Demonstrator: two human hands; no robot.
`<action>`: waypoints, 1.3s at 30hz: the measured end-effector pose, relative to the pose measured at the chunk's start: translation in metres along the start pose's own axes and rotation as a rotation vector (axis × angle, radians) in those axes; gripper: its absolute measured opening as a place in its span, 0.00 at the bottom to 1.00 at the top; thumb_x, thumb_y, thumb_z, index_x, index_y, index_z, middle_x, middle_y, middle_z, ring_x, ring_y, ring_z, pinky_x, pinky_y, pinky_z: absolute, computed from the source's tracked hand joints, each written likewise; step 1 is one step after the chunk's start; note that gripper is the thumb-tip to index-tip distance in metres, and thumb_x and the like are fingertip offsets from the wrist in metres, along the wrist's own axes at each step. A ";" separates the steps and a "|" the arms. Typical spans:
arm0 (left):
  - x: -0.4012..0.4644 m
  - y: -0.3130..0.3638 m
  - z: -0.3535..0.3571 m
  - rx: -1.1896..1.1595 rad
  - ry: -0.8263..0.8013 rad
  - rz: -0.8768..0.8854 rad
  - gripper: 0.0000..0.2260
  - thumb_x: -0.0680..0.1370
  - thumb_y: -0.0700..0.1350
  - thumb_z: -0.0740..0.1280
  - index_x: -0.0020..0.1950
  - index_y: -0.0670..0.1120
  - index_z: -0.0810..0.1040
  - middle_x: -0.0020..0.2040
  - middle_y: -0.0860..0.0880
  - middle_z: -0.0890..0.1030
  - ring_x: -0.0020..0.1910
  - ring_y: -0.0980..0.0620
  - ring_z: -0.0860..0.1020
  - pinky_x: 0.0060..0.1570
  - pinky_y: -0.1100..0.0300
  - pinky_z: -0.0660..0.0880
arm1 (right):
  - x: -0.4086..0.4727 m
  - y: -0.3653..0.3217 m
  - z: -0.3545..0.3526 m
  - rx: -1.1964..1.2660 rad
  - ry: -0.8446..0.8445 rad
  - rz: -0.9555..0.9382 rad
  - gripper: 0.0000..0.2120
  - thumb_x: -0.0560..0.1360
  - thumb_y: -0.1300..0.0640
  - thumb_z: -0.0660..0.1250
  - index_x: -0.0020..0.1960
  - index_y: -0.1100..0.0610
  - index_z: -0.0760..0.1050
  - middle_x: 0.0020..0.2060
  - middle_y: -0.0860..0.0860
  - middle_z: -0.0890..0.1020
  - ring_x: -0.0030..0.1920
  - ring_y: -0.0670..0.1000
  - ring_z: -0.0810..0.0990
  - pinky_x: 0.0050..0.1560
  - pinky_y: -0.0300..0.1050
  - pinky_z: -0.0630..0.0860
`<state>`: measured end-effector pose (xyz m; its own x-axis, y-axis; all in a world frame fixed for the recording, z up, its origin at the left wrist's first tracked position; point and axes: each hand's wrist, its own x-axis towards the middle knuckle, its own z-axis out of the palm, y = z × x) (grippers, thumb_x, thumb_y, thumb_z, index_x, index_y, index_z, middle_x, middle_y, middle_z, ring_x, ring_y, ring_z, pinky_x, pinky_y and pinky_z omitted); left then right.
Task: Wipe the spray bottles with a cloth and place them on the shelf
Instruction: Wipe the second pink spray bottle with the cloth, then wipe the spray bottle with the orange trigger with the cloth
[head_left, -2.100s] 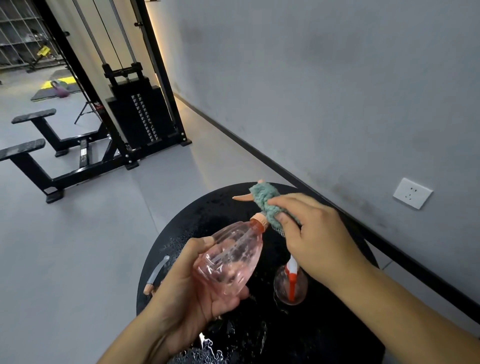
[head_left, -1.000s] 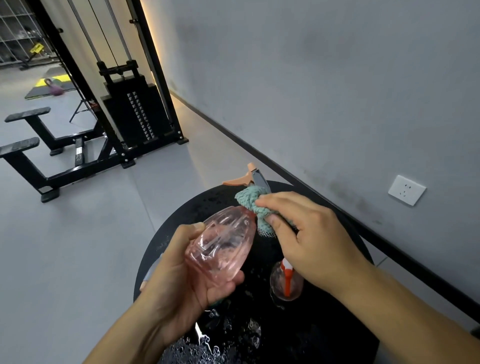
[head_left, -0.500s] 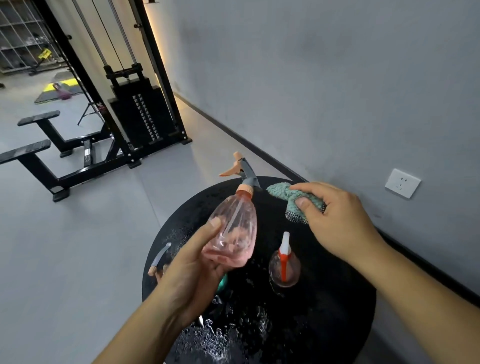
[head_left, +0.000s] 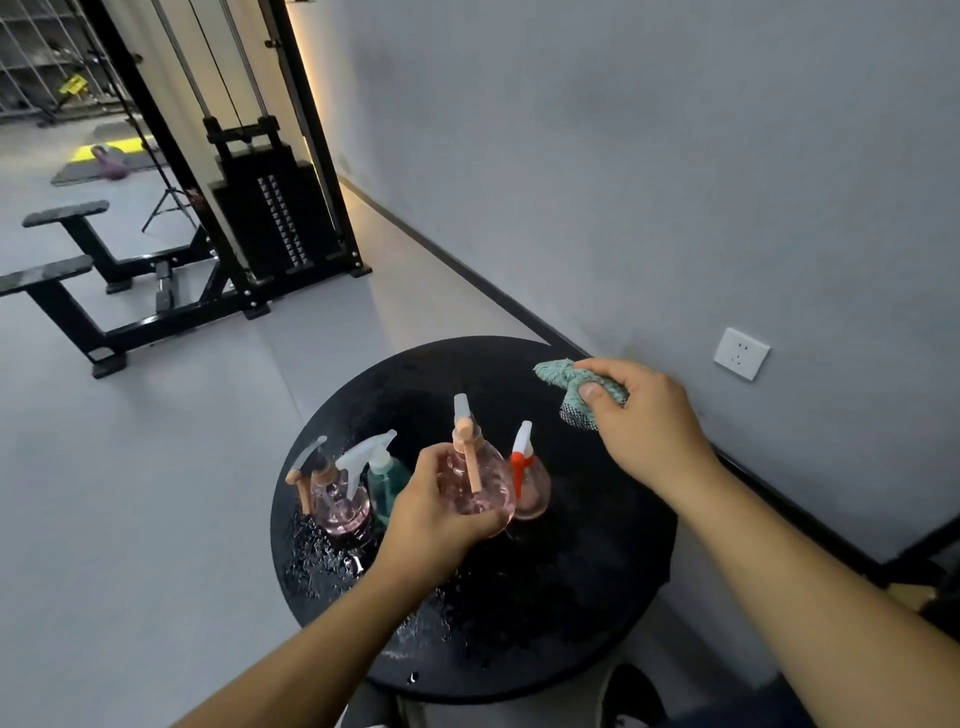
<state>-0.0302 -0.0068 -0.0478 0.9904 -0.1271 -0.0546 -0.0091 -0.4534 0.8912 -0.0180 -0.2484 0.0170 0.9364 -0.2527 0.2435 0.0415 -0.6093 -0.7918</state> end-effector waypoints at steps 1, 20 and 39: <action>0.001 -0.006 0.004 0.028 0.003 0.004 0.32 0.67 0.47 0.84 0.62 0.62 0.70 0.50 0.59 0.85 0.46 0.64 0.85 0.45 0.67 0.80 | -0.004 0.001 -0.002 -0.003 -0.006 0.006 0.13 0.81 0.58 0.67 0.63 0.49 0.82 0.56 0.45 0.84 0.53 0.43 0.80 0.43 0.18 0.67; 0.070 -0.085 0.042 0.207 0.109 -0.032 0.31 0.70 0.48 0.83 0.69 0.54 0.73 0.62 0.53 0.75 0.50 0.60 0.77 0.44 0.72 0.69 | -0.011 0.029 0.001 -0.052 -0.004 0.065 0.12 0.81 0.56 0.68 0.62 0.47 0.83 0.51 0.41 0.83 0.51 0.43 0.80 0.46 0.25 0.69; 0.075 -0.109 0.029 0.156 0.124 -0.189 0.49 0.64 0.52 0.85 0.80 0.57 0.64 0.73 0.50 0.76 0.69 0.47 0.78 0.68 0.43 0.78 | -0.006 0.032 0.005 -0.052 -0.022 0.081 0.12 0.81 0.57 0.68 0.61 0.47 0.83 0.50 0.43 0.83 0.50 0.44 0.79 0.47 0.31 0.70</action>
<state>0.0409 0.0072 -0.1621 0.9858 0.0773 -0.1492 0.1658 -0.5906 0.7897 -0.0207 -0.2627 -0.0130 0.9433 -0.2868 0.1673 -0.0522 -0.6256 -0.7784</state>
